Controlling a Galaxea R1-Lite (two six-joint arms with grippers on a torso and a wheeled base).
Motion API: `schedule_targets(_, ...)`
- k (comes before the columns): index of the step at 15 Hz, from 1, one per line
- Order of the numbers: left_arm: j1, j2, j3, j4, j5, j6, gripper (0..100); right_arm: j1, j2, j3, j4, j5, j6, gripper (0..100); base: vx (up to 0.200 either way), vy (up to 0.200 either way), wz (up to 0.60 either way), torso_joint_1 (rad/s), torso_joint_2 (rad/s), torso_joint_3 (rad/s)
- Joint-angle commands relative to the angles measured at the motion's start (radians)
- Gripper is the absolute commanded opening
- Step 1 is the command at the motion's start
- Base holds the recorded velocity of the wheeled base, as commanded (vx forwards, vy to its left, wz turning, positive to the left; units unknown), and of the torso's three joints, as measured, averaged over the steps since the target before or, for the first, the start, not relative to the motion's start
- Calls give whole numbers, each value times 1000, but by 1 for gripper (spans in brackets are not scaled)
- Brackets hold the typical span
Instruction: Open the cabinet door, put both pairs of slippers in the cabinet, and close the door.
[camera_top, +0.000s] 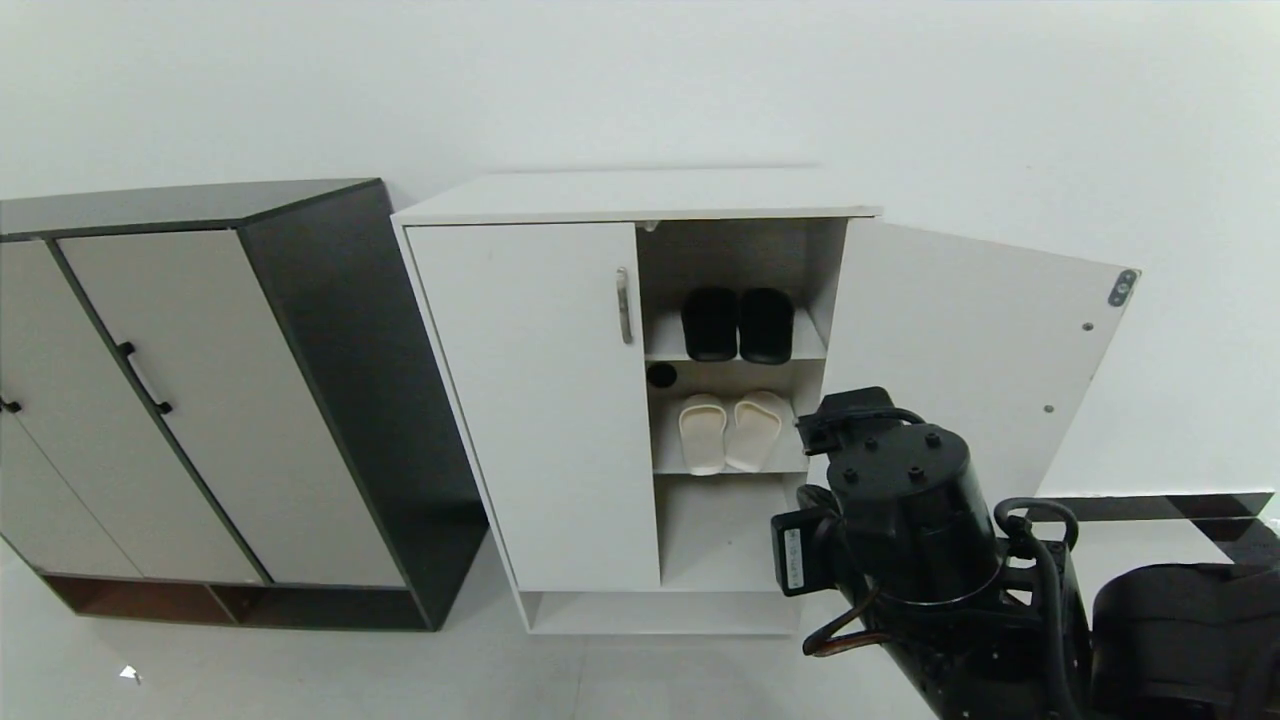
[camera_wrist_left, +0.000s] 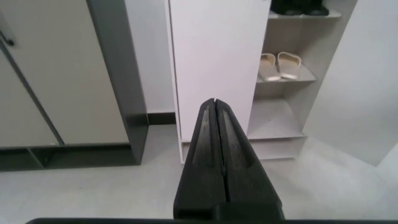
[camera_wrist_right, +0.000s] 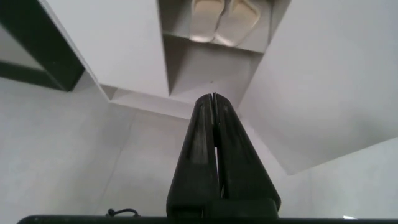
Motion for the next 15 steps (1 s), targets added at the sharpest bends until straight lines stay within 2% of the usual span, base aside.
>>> schedule_targets(1, 0, 1, 0, 0, 0, 0, 0, 0, 2, 0, -1, 0, 0, 0, 0, 0, 0, 129, -456, -344)
schedule_targets(15, 0, 1, 0, 0, 0, 1, 0, -14, 0, -3, -1, 0, -1, 0, 0, 0, 0, 169, -489, -320)
